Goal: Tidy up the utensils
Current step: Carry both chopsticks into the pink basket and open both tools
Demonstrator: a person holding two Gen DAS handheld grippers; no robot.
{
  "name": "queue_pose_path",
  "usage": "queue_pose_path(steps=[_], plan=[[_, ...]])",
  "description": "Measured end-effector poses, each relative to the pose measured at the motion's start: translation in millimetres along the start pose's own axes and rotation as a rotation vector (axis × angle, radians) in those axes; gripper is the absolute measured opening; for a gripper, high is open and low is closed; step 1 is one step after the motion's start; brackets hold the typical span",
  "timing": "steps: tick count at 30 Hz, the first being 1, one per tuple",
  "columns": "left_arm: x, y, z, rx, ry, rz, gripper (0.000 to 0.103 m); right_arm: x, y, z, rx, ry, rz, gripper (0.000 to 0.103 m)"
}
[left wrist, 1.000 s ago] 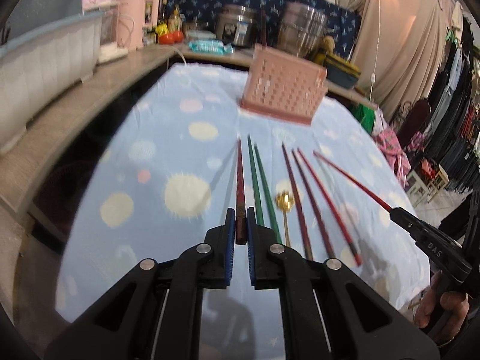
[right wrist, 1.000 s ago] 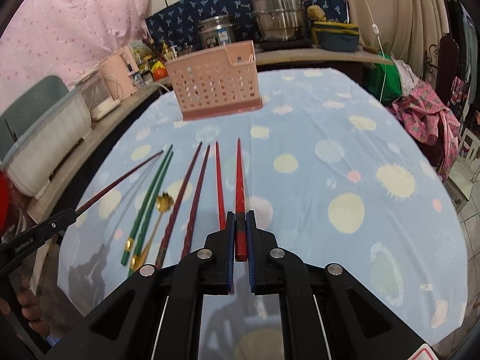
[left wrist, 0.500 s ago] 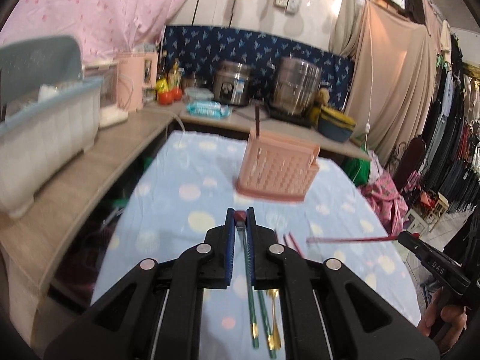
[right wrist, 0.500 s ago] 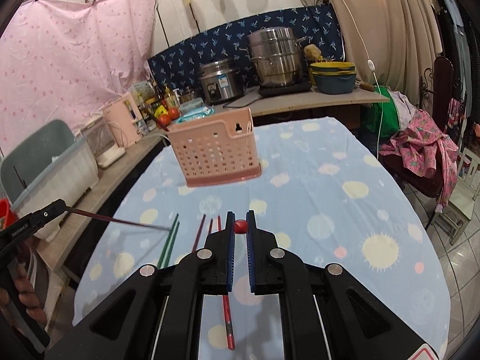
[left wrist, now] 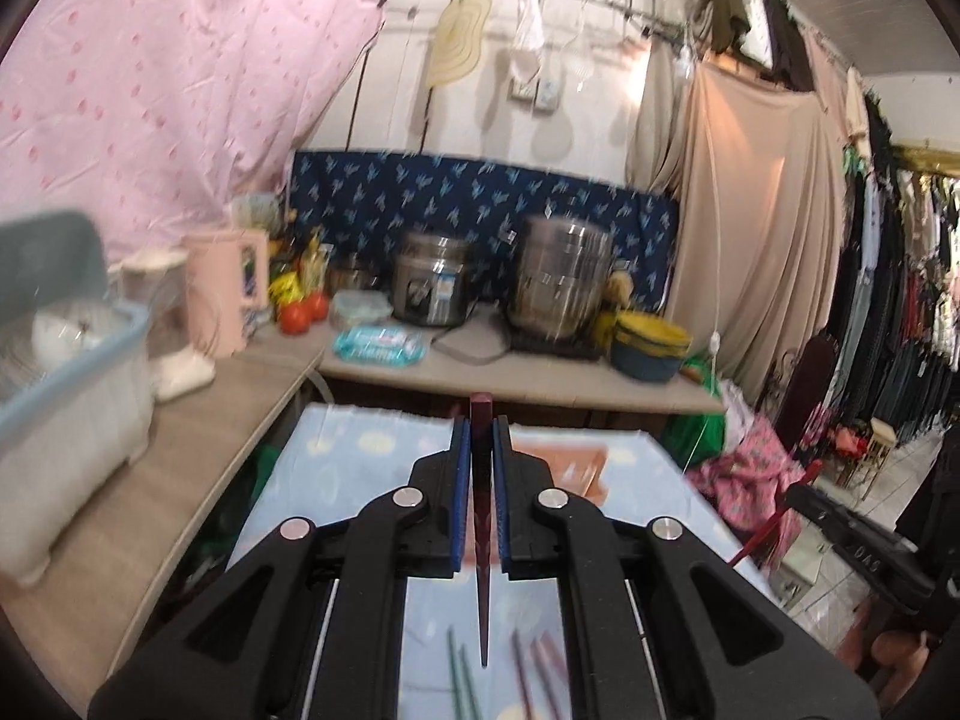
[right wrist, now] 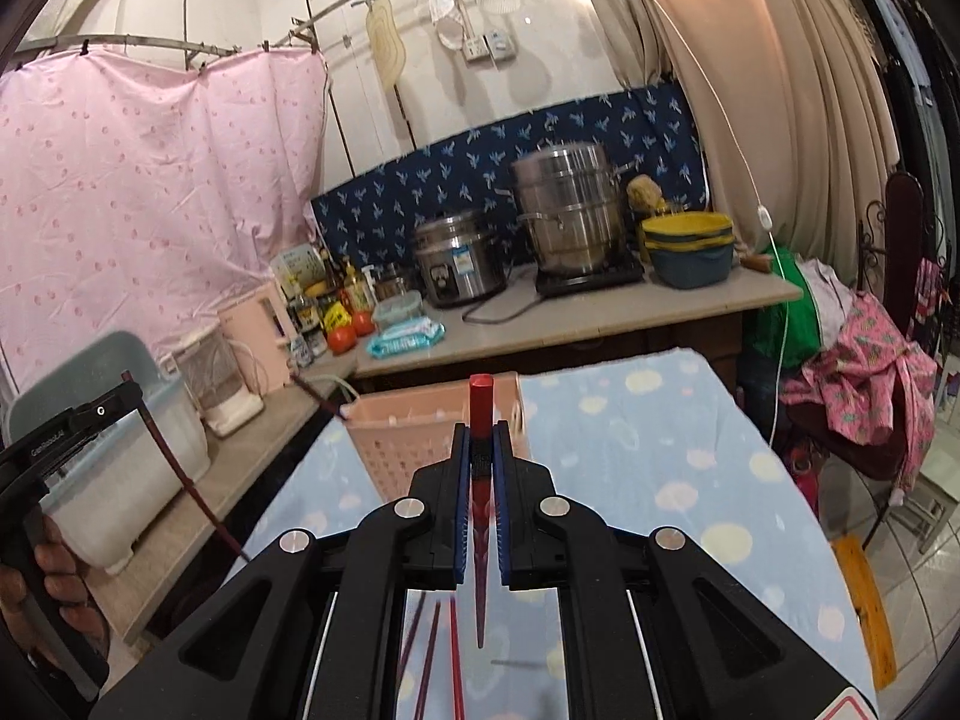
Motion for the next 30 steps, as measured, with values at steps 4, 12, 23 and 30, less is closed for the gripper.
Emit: queue_pose_path(steps=[4, 12, 23, 30], plan=[[-11, -16, 41, -0.086, -0.012, -0.039, 0.007, 7, -11, 40, -0.079, -0.017, 0.014, 0.007], [-1, -67, 100, -0.220, -0.017, -0.037, 0.007, 25, -50, 110, -0.206, -0.074, 0.059, 0.007], [44, -148, 56, -0.096, 0.038, 0.020, 0.007, 37, -140, 97, -0.096, -0.104, 0.080, 0.007], [62, -173, 18, 0.003, 0.078, 0.043, 0.007, 36, -173, 58, 0.004, -0.074, 0.054, 0.008]])
Point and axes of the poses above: each gripper's, at about its wrist camera, not at the fingertips, and y roughly against the way its jaws point, x to its left, z to its top, the point moved 8 cm from there along -y, roughly the way its jaws point, and after that the axes turned 10 degrees about -z, right-handed, at the moved point
